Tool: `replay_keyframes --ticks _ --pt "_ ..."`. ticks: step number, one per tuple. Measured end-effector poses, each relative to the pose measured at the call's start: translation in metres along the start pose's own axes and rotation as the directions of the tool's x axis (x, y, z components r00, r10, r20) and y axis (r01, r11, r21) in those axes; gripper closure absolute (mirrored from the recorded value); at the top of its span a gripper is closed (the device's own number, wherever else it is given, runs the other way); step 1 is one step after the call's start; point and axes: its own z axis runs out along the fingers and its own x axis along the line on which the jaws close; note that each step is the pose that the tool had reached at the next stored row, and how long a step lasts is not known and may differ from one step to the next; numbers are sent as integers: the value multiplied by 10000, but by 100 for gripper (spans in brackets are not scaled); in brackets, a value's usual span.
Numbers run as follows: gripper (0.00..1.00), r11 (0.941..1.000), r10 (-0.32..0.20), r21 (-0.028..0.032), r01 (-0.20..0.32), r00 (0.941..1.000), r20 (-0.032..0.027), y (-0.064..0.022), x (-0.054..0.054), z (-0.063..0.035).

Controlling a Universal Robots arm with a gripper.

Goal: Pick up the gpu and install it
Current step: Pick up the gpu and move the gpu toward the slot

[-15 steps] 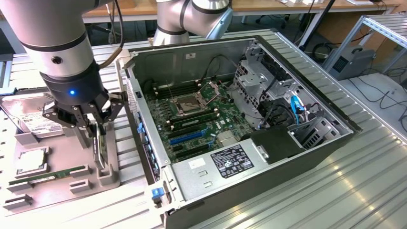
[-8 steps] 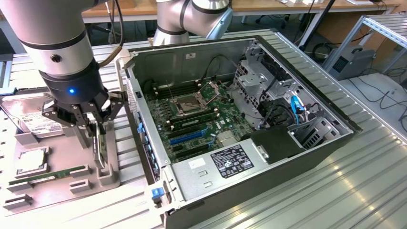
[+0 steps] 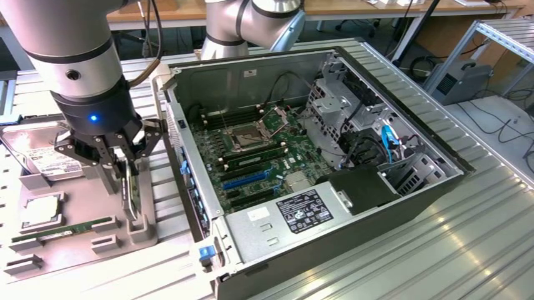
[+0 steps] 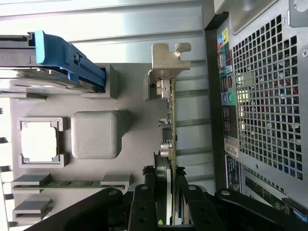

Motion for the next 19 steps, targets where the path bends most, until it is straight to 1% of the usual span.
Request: replay_keyframes --ticks 19 --pt "73 10000 0 0 0 10000 0 0 -1 -47"
